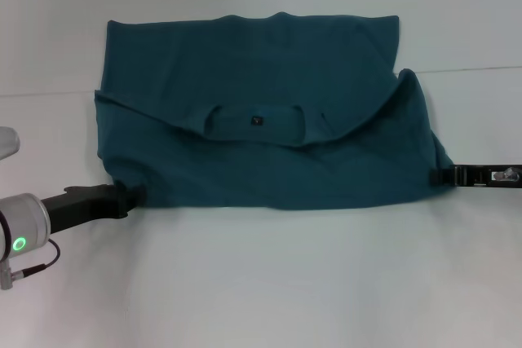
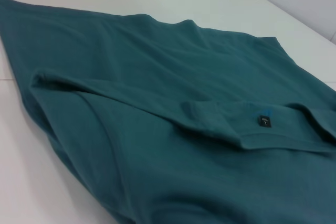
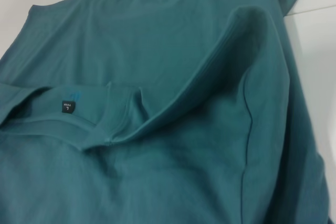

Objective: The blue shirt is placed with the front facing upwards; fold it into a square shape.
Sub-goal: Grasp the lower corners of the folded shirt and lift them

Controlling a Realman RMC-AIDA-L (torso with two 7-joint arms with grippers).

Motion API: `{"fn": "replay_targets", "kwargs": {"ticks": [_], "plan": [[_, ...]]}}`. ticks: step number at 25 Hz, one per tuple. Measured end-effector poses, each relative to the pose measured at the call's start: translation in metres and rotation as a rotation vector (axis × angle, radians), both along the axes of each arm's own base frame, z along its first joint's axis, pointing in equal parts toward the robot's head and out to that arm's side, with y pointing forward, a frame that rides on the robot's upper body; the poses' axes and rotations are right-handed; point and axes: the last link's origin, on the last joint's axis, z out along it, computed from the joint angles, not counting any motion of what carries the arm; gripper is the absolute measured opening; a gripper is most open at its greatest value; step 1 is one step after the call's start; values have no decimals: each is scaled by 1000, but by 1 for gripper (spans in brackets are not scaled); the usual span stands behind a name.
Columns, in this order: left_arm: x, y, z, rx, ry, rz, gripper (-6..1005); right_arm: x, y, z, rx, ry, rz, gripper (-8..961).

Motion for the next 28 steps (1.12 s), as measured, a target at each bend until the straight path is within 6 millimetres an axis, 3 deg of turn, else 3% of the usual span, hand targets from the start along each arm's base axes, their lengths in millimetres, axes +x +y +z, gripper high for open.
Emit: {"fn": "replay_targets", "kwargs": {"ticks": [2, 8, 17, 28], "plan": [[0, 0, 0, 0, 0, 0, 275, 0, 0, 0, 0, 0, -1, 35], [0, 1, 1, 6, -1, 2, 85, 3, -3, 0, 0, 0, -9, 34], [-1, -2, 4, 5, -20, 8, 22, 15, -17, 4, 9, 22, -17, 35], [-4, -33, 26, -71, -102, -27, 13, 25, -42, 15, 9, 55, 40, 34]]}}
